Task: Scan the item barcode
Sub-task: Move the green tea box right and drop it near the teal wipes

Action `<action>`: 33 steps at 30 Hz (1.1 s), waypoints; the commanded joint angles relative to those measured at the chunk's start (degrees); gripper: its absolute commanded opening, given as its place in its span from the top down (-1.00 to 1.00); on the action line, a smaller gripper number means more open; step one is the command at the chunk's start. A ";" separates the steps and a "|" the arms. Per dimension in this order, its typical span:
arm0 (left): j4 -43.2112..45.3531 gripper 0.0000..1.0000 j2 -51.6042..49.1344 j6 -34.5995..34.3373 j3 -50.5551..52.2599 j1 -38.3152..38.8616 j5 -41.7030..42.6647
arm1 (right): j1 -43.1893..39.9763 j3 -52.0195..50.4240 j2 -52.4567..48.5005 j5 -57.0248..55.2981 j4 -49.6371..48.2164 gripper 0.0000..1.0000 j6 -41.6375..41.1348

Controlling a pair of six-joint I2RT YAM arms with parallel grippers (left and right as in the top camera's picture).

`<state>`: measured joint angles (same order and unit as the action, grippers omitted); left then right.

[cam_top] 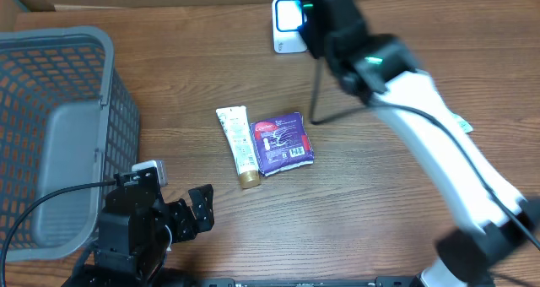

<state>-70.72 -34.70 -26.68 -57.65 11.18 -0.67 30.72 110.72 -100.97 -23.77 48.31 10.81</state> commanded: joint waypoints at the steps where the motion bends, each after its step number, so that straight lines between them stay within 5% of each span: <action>1: -0.28 -0.99 0.63 -0.35 0.07 0.26 0.22 | -3.69 1.05 5.38 1.27 6.36 0.93 -25.27; 6: -1.49 -0.99 0.63 -0.37 0.07 0.26 0.24 | -13.57 1.05 8.59 1.84 21.29 0.93 -45.75; 11: -1.46 -0.99 0.63 -0.37 0.07 0.26 0.24 | -25.09 -2.62 7.43 6.38 28.48 0.93 -54.34; 28: -1.46 -0.99 0.63 -0.37 0.07 0.26 0.24 | -47.78 -41.83 7.28 28.98 -0.90 0.93 -53.86; 30: -1.46 -0.99 0.63 -0.37 0.07 0.26 0.24 | -48.17 -42.03 7.30 28.98 -0.63 0.76 -52.22; 33: -1.46 -0.99 0.63 -0.37 0.07 0.26 0.26 | -48.15 -42.01 7.30 29.03 -0.57 0.07 -48.41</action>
<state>-72.23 -34.70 -26.68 -57.65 11.18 -0.67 -17.47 67.77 -94.87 3.57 48.23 -41.36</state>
